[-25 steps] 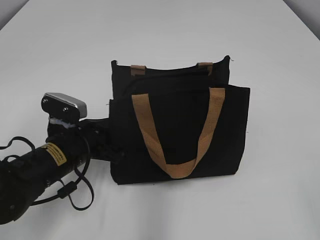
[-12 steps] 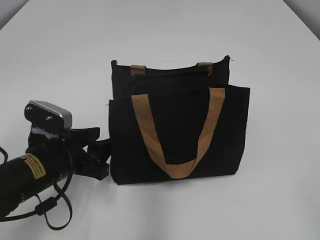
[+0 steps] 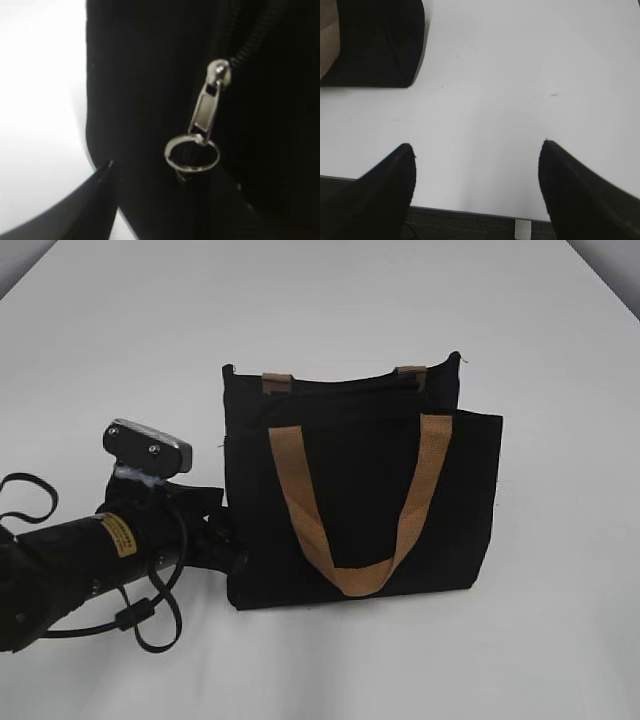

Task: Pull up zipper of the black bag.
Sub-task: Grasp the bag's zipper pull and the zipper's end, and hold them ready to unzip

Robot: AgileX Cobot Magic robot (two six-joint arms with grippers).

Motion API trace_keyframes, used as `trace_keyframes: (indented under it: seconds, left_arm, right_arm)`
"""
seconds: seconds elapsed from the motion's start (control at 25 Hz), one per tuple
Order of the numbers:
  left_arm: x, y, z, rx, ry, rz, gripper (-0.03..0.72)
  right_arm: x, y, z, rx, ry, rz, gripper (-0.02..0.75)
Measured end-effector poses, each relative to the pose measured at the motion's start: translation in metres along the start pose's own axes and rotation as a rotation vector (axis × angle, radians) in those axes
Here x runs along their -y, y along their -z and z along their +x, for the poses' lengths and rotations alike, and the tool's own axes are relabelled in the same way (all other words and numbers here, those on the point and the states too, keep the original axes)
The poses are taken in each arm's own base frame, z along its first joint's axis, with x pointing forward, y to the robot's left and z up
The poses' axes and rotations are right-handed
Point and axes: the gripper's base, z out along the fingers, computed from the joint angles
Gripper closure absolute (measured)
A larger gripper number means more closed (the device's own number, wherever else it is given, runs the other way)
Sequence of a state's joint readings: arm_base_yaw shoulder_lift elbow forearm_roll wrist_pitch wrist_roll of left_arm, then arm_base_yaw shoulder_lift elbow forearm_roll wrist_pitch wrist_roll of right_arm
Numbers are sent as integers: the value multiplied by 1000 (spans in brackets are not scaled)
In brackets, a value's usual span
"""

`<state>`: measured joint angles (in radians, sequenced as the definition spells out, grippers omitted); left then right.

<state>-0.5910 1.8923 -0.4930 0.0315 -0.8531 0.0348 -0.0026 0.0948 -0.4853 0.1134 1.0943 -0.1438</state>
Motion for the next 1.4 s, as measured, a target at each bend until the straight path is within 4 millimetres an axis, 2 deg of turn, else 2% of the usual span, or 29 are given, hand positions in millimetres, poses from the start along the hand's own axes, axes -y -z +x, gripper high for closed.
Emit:
trace_keyframes:
  seconds: [0.12, 0.4, 0.52, 0.76, 0.8, 0.96, 1.04, 1.16, 1.4]
  left_arm:
    - [1, -7, -5, -23, -55, 25, 249]
    - [2, -8, -3, -58, -150, 61, 263]
    - [-5, -9, -4, -60, -171, 45, 360]
    - [-16, -12, -10, -43, -168, 13, 652]
    - [-16, -12, -9, -44, -167, 11, 676]
    - [-16, -11, -10, -48, -166, 9, 699]
    - [-17, -5, -17, -26, -157, -6, 698]
    - [-19, 5, -26, 10, -146, -24, 698]
    - [-17, 32, -30, 34, -142, -33, 698]
  right_arm:
    - [0, 0, 0, 0, 0, 0, 148]
    - [0, 0, 0, 0, 0, 0, 148]
    - [0, 0, 0, 0, 0, 0, 148]
    - [0, 0, 0, 0, 0, 0, 148]
    - [0, 0, 0, 0, 0, 0, 148]
    - [-3, 0, 0, 5, 2, -32, 148]
    - [-7, 0, -3, 13, 25, -83, 148]
    - [-15, -4, -15, 32, 104, -188, 148]
    - [-29, -40, -48, 4, 252, -443, 208]
